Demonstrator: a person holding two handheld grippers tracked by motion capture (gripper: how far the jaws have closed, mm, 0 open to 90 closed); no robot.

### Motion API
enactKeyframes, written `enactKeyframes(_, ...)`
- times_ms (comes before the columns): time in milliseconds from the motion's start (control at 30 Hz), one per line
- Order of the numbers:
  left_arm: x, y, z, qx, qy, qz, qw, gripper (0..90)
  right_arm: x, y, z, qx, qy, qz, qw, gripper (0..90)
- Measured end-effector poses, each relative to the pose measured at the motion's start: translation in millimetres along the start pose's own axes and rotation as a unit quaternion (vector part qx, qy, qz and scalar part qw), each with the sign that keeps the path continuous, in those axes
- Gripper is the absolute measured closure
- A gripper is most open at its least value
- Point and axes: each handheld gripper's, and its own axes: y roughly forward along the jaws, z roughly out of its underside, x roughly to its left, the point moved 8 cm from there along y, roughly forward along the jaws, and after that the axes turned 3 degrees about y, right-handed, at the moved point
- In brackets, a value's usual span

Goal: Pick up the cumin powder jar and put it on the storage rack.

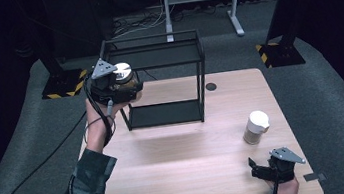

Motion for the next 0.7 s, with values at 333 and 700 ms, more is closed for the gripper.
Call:
enactKeyframes(333,3.1,-3.1,-11.0,-0.007,-0.002,0.005,1.0000,30.8,-0.3,0.0,0.1,-0.001,0.001,-0.001,1.0000,0.0)
enactKeyframes(700,8.3,-5.6,-23.4,-0.016,-0.008,0.014,0.9997,30.8,-0.5,-0.1,0.1,-0.001,0.002,-0.001,1.0000,0.0)
